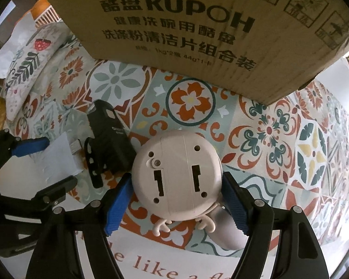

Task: Organize rigid objects
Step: 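Grasp the white multi-port charger with the left tool while the right tool grasps the pink round device, then carry the white charger and pink device over the cardboard box with both tools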

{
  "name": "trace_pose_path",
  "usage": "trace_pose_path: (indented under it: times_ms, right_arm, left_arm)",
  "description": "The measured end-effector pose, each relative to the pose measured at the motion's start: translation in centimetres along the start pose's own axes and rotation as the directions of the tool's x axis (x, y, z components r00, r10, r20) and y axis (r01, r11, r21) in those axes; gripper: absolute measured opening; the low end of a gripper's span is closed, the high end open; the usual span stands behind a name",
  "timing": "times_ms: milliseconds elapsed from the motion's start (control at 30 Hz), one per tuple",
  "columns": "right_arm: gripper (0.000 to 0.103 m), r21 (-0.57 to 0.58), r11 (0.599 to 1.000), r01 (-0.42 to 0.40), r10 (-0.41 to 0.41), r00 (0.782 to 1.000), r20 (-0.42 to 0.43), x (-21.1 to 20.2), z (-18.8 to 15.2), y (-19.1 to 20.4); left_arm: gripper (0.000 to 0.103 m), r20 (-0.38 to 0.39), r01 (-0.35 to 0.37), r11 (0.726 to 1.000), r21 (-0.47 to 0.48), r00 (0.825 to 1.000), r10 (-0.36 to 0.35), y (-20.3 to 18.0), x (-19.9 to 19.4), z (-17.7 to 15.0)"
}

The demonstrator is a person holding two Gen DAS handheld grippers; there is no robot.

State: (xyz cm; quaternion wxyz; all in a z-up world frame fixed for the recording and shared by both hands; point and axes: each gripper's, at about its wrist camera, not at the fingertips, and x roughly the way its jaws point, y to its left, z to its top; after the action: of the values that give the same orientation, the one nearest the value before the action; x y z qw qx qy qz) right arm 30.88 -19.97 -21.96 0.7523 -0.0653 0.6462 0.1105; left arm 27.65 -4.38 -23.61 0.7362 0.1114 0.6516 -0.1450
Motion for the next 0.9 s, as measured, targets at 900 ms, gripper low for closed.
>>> trace_pose_path:
  times_ms: [900]
  right_arm:
    - [0.075, 0.060, 0.998, -0.025, 0.017, 0.992, 0.122, -3.7, -2.3, 0.0]
  left_arm:
    - [0.050, 0.182, 0.025, 0.996, -0.091, 0.983, -0.008, 0.2, -5.8, -1.5]
